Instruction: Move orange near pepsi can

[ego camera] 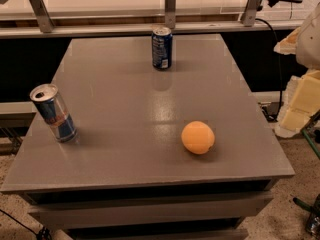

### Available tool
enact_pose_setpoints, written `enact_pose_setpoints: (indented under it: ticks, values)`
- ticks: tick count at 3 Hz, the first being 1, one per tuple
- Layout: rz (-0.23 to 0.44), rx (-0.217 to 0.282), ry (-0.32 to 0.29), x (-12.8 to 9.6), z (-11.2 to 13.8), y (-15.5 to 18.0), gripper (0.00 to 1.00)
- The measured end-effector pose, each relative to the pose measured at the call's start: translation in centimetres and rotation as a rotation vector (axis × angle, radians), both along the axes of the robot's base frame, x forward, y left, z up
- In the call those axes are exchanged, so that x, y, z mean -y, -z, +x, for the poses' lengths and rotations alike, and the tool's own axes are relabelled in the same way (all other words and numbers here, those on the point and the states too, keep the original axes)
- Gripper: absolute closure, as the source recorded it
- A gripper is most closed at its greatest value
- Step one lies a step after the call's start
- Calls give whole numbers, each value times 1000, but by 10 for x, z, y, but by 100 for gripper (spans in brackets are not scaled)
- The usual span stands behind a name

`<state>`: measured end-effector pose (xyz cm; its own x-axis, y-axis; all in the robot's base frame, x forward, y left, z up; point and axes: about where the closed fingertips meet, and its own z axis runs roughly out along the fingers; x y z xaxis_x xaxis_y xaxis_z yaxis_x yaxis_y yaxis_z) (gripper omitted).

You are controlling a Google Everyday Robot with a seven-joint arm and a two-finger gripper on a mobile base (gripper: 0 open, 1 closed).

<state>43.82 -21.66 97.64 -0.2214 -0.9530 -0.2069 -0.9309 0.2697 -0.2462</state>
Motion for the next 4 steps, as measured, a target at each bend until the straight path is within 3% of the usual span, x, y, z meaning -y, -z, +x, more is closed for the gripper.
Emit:
enact_pose_setpoints:
  ticks: [1, 2, 4]
  values:
    - [0, 0, 0, 0, 0, 0, 0]
    - [49, -11, -20, -7, 1, 10, 0]
    - [275, -109, -158, -64, 0, 64, 0]
